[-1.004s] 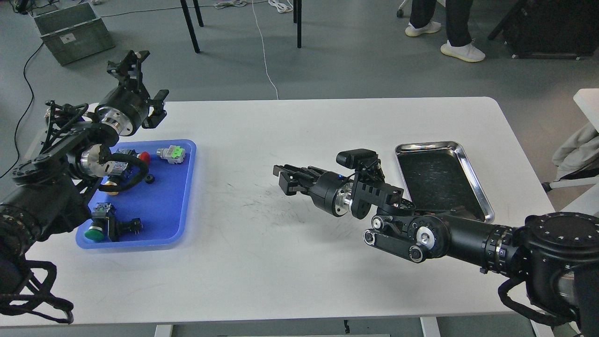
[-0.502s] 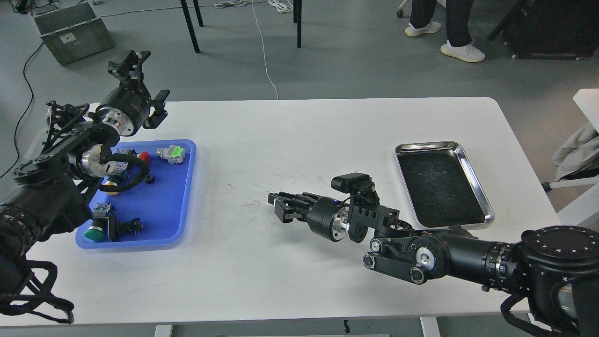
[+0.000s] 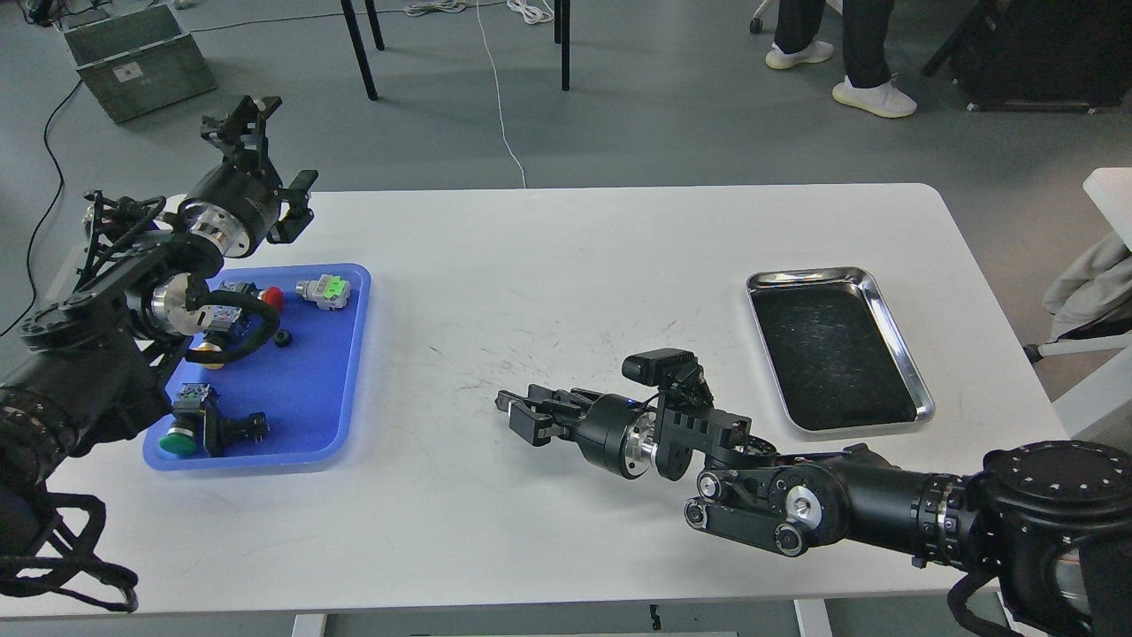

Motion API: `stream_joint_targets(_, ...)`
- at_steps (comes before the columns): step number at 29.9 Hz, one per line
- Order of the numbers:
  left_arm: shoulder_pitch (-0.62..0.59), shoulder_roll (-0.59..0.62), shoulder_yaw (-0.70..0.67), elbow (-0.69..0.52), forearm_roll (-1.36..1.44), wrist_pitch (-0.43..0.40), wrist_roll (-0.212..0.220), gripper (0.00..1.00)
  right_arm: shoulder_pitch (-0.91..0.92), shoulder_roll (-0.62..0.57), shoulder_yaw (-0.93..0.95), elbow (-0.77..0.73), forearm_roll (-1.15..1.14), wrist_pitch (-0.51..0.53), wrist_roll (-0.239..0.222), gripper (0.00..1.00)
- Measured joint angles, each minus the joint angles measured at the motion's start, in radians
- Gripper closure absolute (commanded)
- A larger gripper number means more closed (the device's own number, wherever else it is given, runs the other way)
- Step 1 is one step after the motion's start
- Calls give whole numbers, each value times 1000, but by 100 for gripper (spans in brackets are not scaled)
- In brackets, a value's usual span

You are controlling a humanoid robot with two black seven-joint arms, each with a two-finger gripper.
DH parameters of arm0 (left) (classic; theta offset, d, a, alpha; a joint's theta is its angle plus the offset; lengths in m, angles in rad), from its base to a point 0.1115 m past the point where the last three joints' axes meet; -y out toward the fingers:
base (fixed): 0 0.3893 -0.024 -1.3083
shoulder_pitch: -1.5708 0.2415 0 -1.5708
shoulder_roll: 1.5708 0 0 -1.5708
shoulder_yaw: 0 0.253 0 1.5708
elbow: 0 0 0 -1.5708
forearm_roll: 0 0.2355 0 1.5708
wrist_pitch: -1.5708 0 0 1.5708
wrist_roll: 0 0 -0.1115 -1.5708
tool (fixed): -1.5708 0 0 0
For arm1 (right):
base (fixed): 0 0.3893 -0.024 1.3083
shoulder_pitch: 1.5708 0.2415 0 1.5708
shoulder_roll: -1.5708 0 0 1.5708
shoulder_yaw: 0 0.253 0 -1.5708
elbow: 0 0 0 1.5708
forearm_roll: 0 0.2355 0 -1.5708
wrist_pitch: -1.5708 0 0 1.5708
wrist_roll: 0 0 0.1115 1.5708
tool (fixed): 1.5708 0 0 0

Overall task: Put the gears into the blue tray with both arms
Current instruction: 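Carry the black part toward the table center and release it, then retract the right arm back above the metal tray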

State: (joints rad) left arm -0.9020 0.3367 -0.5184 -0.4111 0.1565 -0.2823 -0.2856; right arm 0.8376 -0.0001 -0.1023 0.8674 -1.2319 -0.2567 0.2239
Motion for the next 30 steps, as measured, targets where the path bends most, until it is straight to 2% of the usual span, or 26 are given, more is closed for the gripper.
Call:
stream_joint_targets(6, 0, 1, 0, 0, 0, 0, 0, 2, 7, 0, 92, -7, 7, -36, 0, 9)
stream_joint_targets(19, -41, 5, 0, -3, 53, 0, 8, 2, 40, 0, 464, -15, 70, -30, 0, 8)
stream_joint_targets(26, -60, 29, 0, -45, 141, -3, 9, 2, 12, 0, 658, -2, 388, -29, 0, 8)
stream_joint_targets(30, -65, 81, 0, -155, 265, -2, 14, 2, -3, -66, 759, 13, 633, -11, -1, 8)
